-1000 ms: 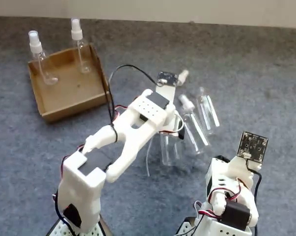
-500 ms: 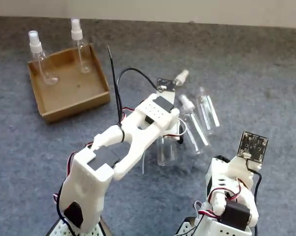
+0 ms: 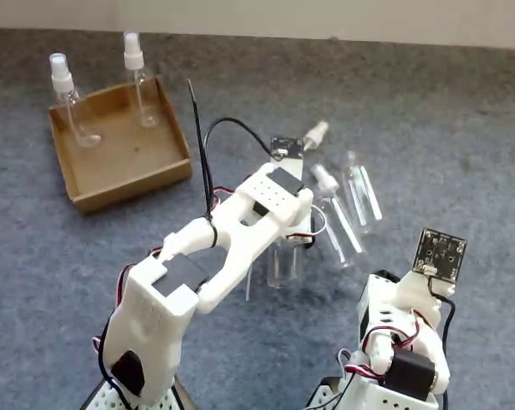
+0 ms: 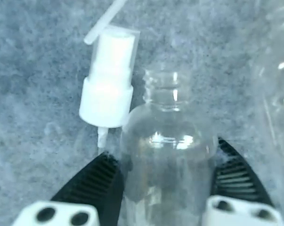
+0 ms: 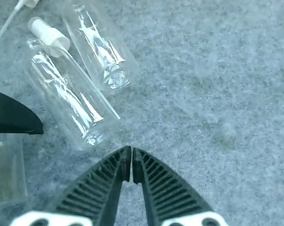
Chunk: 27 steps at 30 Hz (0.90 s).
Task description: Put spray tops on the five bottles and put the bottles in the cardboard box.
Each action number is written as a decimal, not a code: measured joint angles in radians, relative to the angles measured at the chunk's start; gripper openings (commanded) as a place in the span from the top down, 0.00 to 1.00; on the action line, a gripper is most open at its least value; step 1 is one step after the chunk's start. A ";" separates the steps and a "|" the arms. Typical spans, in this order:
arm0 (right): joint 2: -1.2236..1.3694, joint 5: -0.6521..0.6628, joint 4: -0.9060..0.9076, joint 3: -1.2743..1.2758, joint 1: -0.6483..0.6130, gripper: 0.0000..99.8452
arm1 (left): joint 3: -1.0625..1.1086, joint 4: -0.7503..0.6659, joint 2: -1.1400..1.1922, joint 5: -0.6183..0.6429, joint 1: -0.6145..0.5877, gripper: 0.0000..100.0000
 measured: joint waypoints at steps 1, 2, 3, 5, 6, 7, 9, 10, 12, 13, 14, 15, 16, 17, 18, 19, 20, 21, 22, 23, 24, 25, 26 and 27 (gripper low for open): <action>0.000 0.000 0.000 0.000 0.000 1.00 | 0.000 0.000 0.000 -0.006 0.000 0.85; 0.000 0.000 0.000 0.000 0.000 1.00 | -0.002 0.000 0.000 -0.008 0.000 0.85; 0.000 0.000 0.000 0.000 0.000 1.00 | -0.002 0.000 0.000 -0.011 0.000 0.85; 0.000 0.000 0.000 0.000 0.000 1.00 | -0.003 0.000 0.000 -0.015 0.000 0.85; 0.000 0.000 0.000 0.000 0.000 1.00 | -0.003 0.002 0.000 -0.018 0.000 0.85; 0.000 0.000 0.000 0.000 0.000 1.00 | -0.015 0.014 0.000 -0.023 0.000 0.85; 0.000 0.000 0.000 0.000 0.000 1.00 | -0.041 0.063 -0.005 -0.029 0.000 0.85; 0.000 0.000 0.000 0.000 0.000 1.00 | -0.055 0.092 -0.017 -0.041 0.000 0.85; 0.000 0.000 0.000 0.000 0.000 1.00 | -0.089 0.150 -0.064 -0.106 0.000 0.85; 0.000 0.000 0.000 0.000 0.000 1.00 | -0.106 0.184 -0.094 -0.144 0.000 0.85; 0.000 0.000 0.000 0.000 0.000 1.00 | -0.121 0.219 -0.126 -0.187 0.000 0.85; 0.000 0.000 0.000 0.000 0.000 1.00 | -0.130 0.249 -0.158 -0.232 0.000 0.85; 0.000 0.000 0.000 0.000 0.000 1.00 | -0.135 0.276 -0.190 -0.273 0.000 0.85; 0.000 0.000 0.000 0.000 0.000 1.00 | -0.140 0.299 -0.224 -0.315 0.000 0.85; 0.000 0.000 0.000 0.000 0.000 1.00 | -0.140 0.321 -0.256 -0.356 0.000 0.85; 0.000 0.000 -0.005 0.000 0.000 1.00 | -0.140 0.339 -0.290 -0.391 -0.002 0.85; 0.000 0.000 -0.017 0.000 0.000 1.00 | -0.140 0.361 -0.324 -0.416 -0.009 0.85; 0.000 0.000 -0.031 0.000 0.000 1.00 | -0.140 0.377 -0.358 -0.436 -0.020 0.85; 0.000 0.000 -0.043 0.000 0.000 1.00 | -0.140 0.393 -0.391 -0.450 -0.035 0.85; 0.000 0.000 -0.057 0.000 0.000 1.00 | -0.140 0.405 -0.427 -0.457 -0.052 0.85; 0.000 0.000 -0.069 0.000 0.000 1.00 | -0.140 0.416 -0.460 -0.462 -0.072 0.85; 0.000 0.000 -0.081 0.000 0.000 1.00 | -0.140 0.427 -0.493 -0.463 -0.094 0.85; 0.000 0.000 -0.097 0.000 0.000 1.00 | -0.140 0.437 -0.526 -0.463 -0.114 0.85; 0.000 0.000 -0.114 0.000 0.000 1.00 | -0.140 0.448 -0.559 -0.463 -0.132 0.85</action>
